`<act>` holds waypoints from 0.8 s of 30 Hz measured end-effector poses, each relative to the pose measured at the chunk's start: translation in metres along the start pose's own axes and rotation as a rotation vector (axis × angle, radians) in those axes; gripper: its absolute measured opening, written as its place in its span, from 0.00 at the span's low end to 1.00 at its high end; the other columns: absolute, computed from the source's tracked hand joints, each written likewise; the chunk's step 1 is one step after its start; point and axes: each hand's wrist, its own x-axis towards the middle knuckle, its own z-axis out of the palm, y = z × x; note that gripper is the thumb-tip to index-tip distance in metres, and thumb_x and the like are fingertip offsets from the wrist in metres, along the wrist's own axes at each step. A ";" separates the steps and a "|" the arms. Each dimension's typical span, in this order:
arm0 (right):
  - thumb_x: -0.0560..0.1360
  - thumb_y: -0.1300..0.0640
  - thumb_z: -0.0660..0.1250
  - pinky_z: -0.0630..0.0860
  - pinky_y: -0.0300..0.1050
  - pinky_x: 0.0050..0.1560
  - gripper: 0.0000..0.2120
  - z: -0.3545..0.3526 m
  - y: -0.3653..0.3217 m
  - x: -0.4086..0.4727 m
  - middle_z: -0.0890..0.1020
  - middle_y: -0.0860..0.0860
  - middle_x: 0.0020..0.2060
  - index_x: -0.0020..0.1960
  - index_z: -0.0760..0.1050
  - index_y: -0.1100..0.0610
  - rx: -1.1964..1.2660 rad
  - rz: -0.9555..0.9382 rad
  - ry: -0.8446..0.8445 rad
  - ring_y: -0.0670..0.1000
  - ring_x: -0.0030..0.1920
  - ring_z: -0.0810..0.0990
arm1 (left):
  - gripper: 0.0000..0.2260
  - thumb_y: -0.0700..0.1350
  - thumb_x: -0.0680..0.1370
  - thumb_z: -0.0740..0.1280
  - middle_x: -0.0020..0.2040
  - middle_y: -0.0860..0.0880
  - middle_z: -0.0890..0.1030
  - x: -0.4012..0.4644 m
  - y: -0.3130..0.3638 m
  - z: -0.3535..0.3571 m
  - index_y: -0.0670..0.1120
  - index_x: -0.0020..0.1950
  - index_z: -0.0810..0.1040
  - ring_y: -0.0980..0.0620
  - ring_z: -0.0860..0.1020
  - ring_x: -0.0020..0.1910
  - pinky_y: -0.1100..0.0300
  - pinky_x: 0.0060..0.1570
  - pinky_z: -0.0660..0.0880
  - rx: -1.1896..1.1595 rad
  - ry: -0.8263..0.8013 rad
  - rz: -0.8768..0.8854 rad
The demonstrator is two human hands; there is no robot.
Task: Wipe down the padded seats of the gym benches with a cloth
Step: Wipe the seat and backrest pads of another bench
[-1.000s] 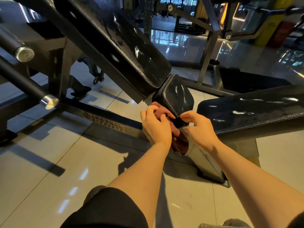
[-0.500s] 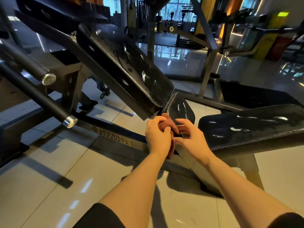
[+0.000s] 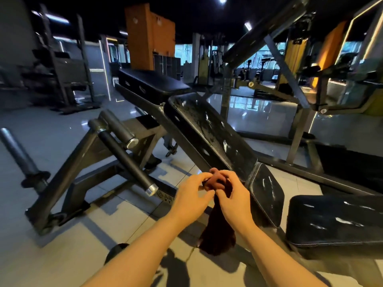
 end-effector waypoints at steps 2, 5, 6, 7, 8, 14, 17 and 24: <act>0.73 0.70 0.65 0.72 0.37 0.57 0.25 0.017 0.000 0.019 0.78 0.44 0.55 0.63 0.73 0.47 -0.123 -0.049 0.044 0.41 0.57 0.76 | 0.19 0.43 0.77 0.68 0.60 0.55 0.73 0.008 -0.012 -0.020 0.54 0.67 0.72 0.59 0.73 0.57 0.58 0.55 0.75 0.175 0.011 0.057; 0.72 0.71 0.67 0.74 0.43 0.54 0.28 0.040 -0.002 0.049 0.74 0.52 0.57 0.69 0.71 0.52 -0.329 -0.173 0.109 0.49 0.56 0.74 | 0.20 0.43 0.78 0.67 0.66 0.53 0.70 0.029 -0.023 -0.054 0.51 0.69 0.70 0.55 0.72 0.61 0.58 0.57 0.73 0.410 -0.011 0.155; 0.71 0.71 0.68 0.76 0.46 0.51 0.28 0.047 -0.006 0.061 0.74 0.54 0.57 0.68 0.72 0.55 -0.407 -0.241 0.136 0.52 0.55 0.75 | 0.20 0.43 0.78 0.66 0.68 0.53 0.69 0.037 -0.024 -0.064 0.50 0.70 0.69 0.53 0.70 0.64 0.58 0.59 0.71 0.477 -0.017 0.189; 0.70 0.71 0.69 0.77 0.47 0.49 0.26 0.054 -0.010 0.071 0.74 0.56 0.57 0.66 0.73 0.56 -0.463 -0.318 0.162 0.55 0.54 0.75 | 0.21 0.43 0.79 0.65 0.70 0.52 0.68 0.045 -0.024 -0.074 0.48 0.71 0.68 0.53 0.68 0.67 0.59 0.62 0.67 0.535 -0.028 0.219; 0.71 0.69 0.69 0.77 0.47 0.46 0.23 0.060 -0.011 0.083 0.74 0.57 0.58 0.65 0.75 0.57 -0.499 -0.385 0.169 0.55 0.54 0.75 | 0.22 0.43 0.79 0.65 0.72 0.52 0.66 0.053 -0.025 -0.081 0.47 0.73 0.67 0.53 0.65 0.69 0.60 0.65 0.64 0.588 -0.044 0.250; 0.67 0.61 0.74 0.75 0.49 0.47 0.21 0.061 0.018 0.118 0.77 0.57 0.64 0.60 0.79 0.60 -1.176 -0.746 -0.105 0.58 0.59 0.77 | 0.31 0.46 0.80 0.64 0.79 0.50 0.50 0.099 -0.047 -0.098 0.47 0.79 0.53 0.52 0.51 0.77 0.59 0.73 0.55 0.825 -0.161 0.379; 0.65 0.62 0.75 0.77 0.52 0.52 0.22 0.048 0.034 0.102 0.75 0.57 0.66 0.59 0.81 0.60 -1.237 -0.708 -0.160 0.60 0.65 0.75 | 0.34 0.46 0.80 0.63 0.79 0.49 0.41 0.119 -0.058 -0.098 0.47 0.80 0.45 0.52 0.40 0.77 0.60 0.72 0.40 0.964 -0.263 0.491; 0.68 0.63 0.75 0.80 0.53 0.55 0.23 0.032 0.042 0.064 0.76 0.56 0.63 0.63 0.78 0.59 -1.131 -0.514 -0.110 0.56 0.62 0.70 | 0.37 0.49 0.79 0.62 0.77 0.43 0.33 0.148 -0.081 -0.107 0.46 0.79 0.41 0.45 0.31 0.75 0.42 0.73 0.34 1.241 -0.373 0.739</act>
